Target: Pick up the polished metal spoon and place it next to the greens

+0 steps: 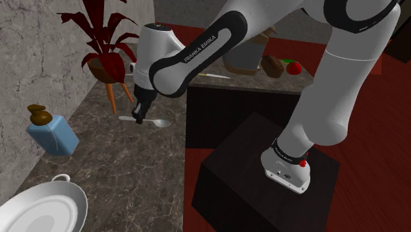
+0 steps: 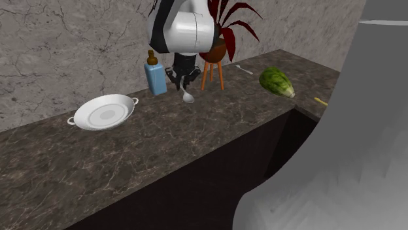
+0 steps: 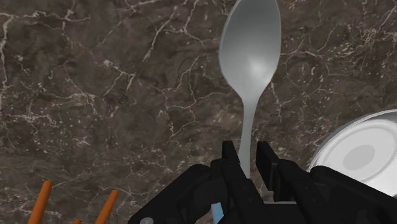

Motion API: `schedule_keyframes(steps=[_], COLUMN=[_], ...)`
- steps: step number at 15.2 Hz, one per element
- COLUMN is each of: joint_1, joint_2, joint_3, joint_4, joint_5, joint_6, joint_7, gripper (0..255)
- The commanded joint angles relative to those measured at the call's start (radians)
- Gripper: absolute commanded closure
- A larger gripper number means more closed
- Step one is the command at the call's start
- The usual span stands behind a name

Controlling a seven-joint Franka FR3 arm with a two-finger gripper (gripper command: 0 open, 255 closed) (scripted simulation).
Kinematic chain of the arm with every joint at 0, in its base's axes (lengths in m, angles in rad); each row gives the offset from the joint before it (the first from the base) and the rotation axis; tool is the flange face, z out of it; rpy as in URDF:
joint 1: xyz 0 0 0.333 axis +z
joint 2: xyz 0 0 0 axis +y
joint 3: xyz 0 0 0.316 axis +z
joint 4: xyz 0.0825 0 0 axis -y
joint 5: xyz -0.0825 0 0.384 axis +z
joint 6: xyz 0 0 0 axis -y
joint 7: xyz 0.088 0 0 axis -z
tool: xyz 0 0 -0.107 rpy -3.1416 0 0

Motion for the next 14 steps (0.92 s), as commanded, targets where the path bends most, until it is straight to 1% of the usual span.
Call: schedule_keyframes(steps=[1,8,14], joint_1=[-0.018,-0.13,-0.22], joint_2=[-0.005,0.043,0.113], joint_3=[-0.005,-0.046,-0.08], joint_4=[0.008,0.088,0.201], joint_5=[0.011,0.057,0.076], joint_6=[-0.016,-0.071,-0.136], joint_7=[-0.029,-0.216,-0.349], gripper=[255,255,255])
